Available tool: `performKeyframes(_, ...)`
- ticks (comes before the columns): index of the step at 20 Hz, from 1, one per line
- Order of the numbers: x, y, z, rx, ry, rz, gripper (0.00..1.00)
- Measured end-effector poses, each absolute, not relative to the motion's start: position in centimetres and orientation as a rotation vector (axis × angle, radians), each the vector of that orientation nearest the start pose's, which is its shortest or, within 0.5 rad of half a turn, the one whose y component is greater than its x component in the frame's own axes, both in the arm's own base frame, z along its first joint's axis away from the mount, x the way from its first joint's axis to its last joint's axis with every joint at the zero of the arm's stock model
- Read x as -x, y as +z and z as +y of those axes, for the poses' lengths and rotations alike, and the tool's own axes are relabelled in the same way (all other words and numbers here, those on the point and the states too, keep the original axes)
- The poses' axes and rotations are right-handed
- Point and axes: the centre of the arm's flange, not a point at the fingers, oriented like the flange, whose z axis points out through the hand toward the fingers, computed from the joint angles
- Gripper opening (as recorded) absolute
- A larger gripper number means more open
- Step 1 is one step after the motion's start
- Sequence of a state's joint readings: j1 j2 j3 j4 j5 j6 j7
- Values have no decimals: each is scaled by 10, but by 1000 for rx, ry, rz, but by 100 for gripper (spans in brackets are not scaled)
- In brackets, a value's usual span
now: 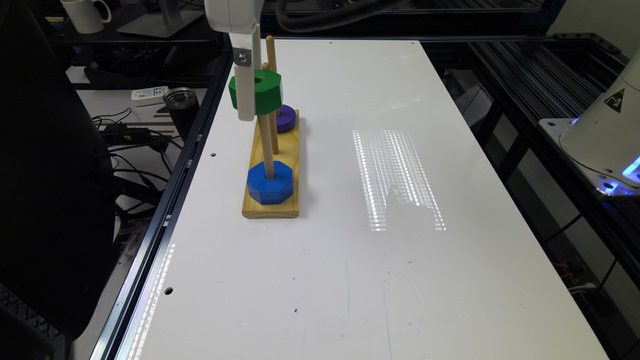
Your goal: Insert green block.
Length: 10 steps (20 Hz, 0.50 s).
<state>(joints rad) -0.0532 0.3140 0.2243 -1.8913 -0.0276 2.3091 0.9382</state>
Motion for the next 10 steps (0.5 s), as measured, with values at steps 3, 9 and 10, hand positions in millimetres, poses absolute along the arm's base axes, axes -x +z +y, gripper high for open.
performKeyframes(3,-626,355,99,2821,-110,1133,0)
performKeyframes(9,-627,354,100,2820,-110,1131,0)
performKeyframes(10,-627,354,100,2821,-110,1130,0)
